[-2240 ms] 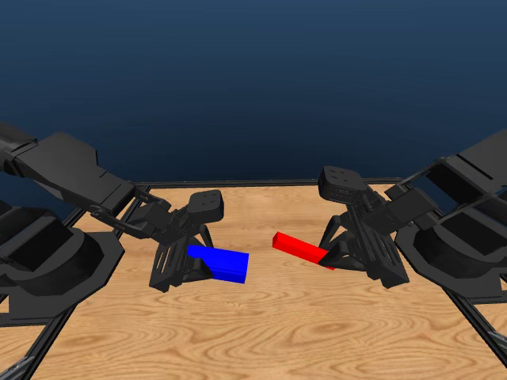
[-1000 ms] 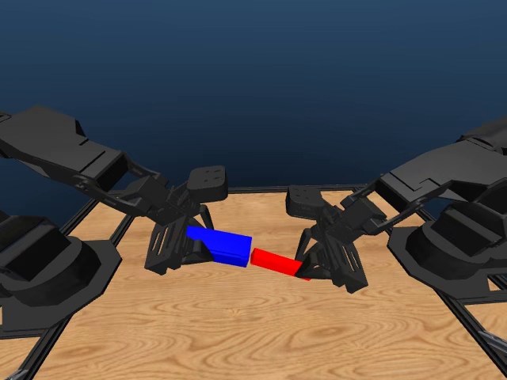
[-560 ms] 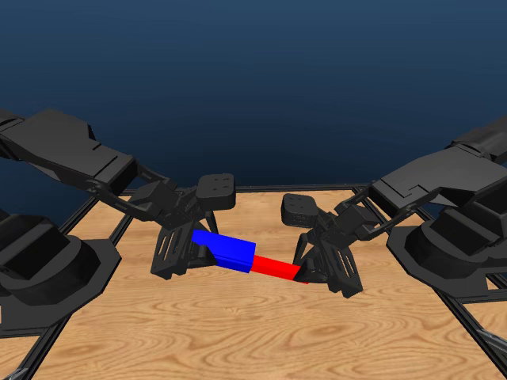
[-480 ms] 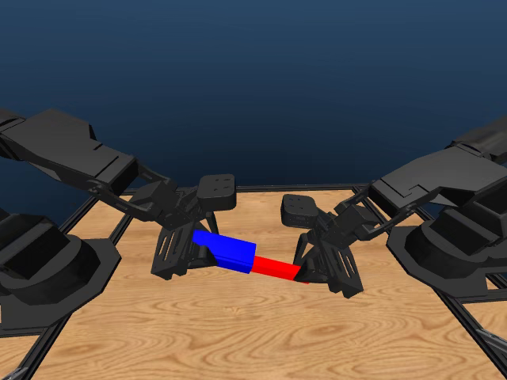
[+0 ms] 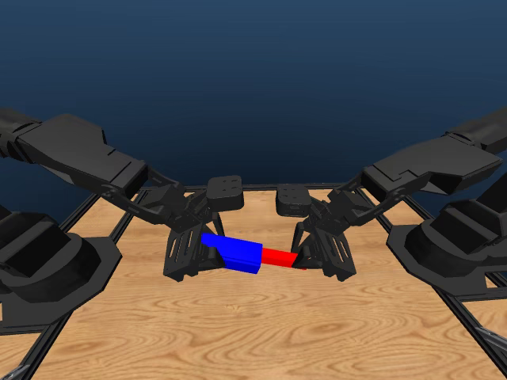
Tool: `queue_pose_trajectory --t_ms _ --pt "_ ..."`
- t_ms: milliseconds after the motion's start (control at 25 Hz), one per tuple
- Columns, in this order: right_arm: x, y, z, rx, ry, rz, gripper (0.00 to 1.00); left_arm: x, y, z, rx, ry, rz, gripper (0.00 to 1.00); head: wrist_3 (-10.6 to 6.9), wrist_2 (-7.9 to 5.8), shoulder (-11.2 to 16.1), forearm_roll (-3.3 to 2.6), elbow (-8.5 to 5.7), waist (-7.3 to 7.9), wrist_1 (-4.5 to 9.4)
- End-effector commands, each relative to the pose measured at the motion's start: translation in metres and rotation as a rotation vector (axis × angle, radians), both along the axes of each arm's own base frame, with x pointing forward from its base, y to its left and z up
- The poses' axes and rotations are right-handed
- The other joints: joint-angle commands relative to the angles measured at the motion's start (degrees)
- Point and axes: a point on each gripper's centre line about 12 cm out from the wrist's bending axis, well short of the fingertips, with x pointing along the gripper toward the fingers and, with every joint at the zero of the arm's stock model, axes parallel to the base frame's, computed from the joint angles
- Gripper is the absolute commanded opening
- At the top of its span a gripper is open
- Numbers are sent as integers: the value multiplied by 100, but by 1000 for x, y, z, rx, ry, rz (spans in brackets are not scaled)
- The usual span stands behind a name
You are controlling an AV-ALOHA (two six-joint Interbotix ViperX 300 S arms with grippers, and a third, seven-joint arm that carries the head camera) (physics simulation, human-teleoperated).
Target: Insert peg into socket
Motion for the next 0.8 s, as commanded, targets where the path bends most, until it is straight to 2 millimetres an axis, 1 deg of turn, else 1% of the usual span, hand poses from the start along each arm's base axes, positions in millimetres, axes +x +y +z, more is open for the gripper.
queue_pose_trajectory --t_ms 40,120,280,360,400,440,480,520,560,640,680,720,760,800 --pt "14 -17 22 -2 -51 -35 0 11 -10 10 -21 -97 -30 0 -30 -19 -2 6 -54 38 -68" --pt "20 -16 26 -8 -50 -21 0 16 -6 8 -29 -135 -19 0 -52 -38 2 10 -57 68 -77" --pt "31 -12 32 -18 -49 7 0 26 1 14 -27 -176 -8 0 -64 -77 6 15 -63 117 -77" --pt "36 -11 36 -23 -48 14 0 29 4 11 -29 -188 -5 0 -84 -86 3 13 -62 120 -85" --pt "36 -11 37 -24 -49 15 0 30 4 14 -31 -201 -6 0 -85 -87 3 13 -62 121 -85" --pt "41 -9 37 -22 -56 24 0 32 4 11 -31 -198 -8 0 -70 -91 7 16 -63 132 -89" --pt "43 -7 38 -25 -58 33 0 33 4 13 -33 -209 -8 0 -59 -93 9 16 -63 133 -93" --pt "48 -5 40 -26 -70 42 0 35 4 11 -33 -206 -6 0 -49 -97 11 13 -64 127 -99" --pt "50 -3 41 -31 -73 55 0 35 5 15 -36 -223 -9 0 -45 -89 12 12 -69 113 -98" --pt "52 -2 41 -31 -72 55 0 33 5 11 -36 -216 -12 0 -34 -84 9 9 -68 100 -105" --pt "52 -1 42 -29 -69 54 0 34 5 13 -37 -222 -13 0 -25 -85 9 9 -68 101 -110" --pt "51 -1 40 -29 -61 50 27 34 5 12 -39 -225 -16 0 -19 -85 6 9 -67 98 -106" --pt "50 -2 40 -24 -59 41 100 33 5 11 -38 -222 -18 0 -22 -82 5 8 -65 95 -112" --pt "49 -1 38 -22 -51 39 100 32 4 9 -37 -215 -21 0 -23 -78 5 9 -66 93 -115"
